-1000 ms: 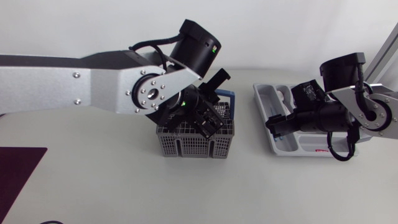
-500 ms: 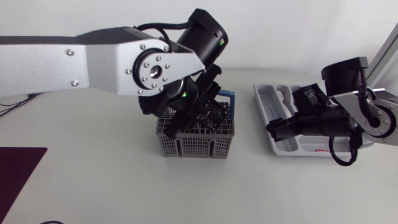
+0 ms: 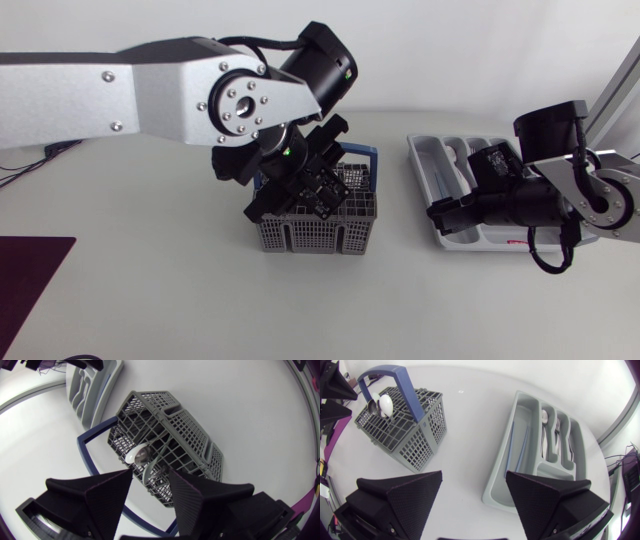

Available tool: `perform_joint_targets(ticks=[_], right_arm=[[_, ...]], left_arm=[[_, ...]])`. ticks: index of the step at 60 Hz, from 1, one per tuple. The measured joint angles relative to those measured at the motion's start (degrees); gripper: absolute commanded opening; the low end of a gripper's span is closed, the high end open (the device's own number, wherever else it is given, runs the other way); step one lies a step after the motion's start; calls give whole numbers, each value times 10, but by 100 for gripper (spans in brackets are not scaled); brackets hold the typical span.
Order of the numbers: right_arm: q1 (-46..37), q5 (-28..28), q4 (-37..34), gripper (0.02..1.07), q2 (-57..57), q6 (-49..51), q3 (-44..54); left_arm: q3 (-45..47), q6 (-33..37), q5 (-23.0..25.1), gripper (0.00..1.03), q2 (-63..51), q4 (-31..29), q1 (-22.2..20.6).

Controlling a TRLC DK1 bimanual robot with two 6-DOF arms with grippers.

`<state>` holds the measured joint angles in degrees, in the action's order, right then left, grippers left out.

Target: Unload the cutlery basket into the drawer organizer.

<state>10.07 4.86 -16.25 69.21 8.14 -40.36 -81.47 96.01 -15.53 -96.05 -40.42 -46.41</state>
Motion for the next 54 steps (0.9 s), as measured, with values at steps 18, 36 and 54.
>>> perform_joint_targets(ticks=[18, 36, 54], right_arm=[[0, 9, 2, 94, 0, 9, 0], [0, 11, 2, 95, 0, 11, 0], [0, 11, 2, 95, -7, 11, 0]], left_arm=[[-2, 28, -35, 64, -4, 19, 6], [-79, -285, -43, 64, -38, -86, -10], [-137, -652, -43, 64, -65, -106, -20]])
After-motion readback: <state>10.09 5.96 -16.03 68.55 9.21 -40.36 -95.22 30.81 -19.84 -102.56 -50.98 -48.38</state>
